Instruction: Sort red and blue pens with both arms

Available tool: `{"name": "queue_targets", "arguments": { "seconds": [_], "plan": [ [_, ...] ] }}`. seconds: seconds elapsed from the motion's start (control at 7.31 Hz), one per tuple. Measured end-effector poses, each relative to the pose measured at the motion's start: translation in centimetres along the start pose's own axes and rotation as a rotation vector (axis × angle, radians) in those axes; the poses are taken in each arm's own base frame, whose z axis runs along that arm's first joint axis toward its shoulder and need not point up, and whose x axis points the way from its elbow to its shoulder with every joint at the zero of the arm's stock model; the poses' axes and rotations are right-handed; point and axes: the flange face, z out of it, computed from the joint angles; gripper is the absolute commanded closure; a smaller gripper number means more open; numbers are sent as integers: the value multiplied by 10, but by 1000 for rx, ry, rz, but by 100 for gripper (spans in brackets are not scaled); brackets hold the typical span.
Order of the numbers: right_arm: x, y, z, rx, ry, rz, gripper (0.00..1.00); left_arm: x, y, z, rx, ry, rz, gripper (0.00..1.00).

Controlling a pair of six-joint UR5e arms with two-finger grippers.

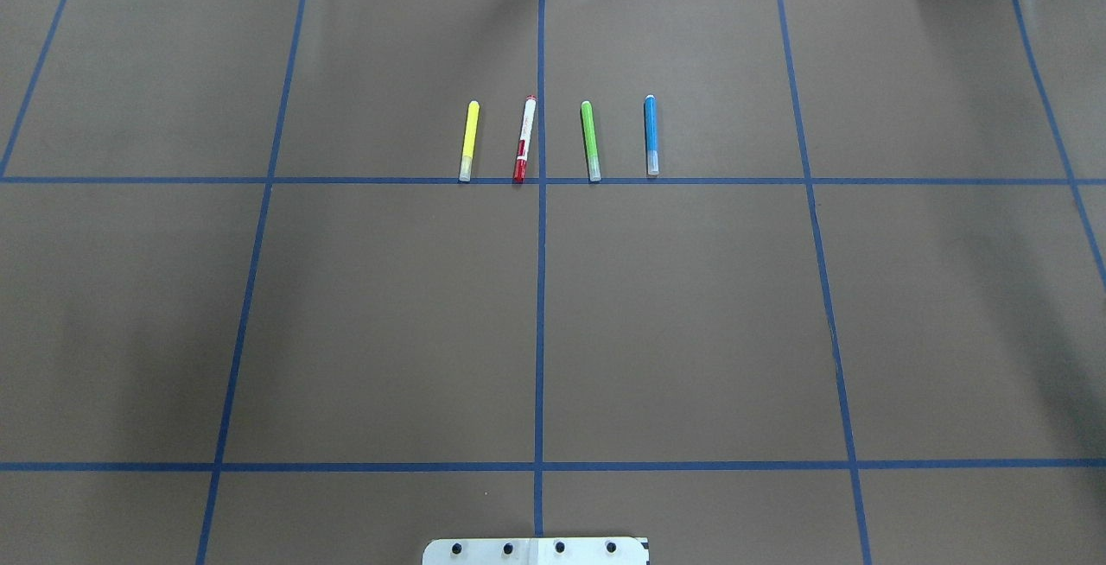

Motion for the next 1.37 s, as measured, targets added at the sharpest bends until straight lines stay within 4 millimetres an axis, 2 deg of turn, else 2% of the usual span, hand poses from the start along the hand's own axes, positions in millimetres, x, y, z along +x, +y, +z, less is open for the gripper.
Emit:
{"name": "queue_targets", "arguments": {
  "seconds": [0.82,1.37],
  "plan": [
    [-1,-1,-1,2,-2,-1,0,10,5,-9,16,-3,12,1],
    [-2,-1,-2,5,-5,-1,0,25,-3,-13,26,18,21,0]
  ]
}}
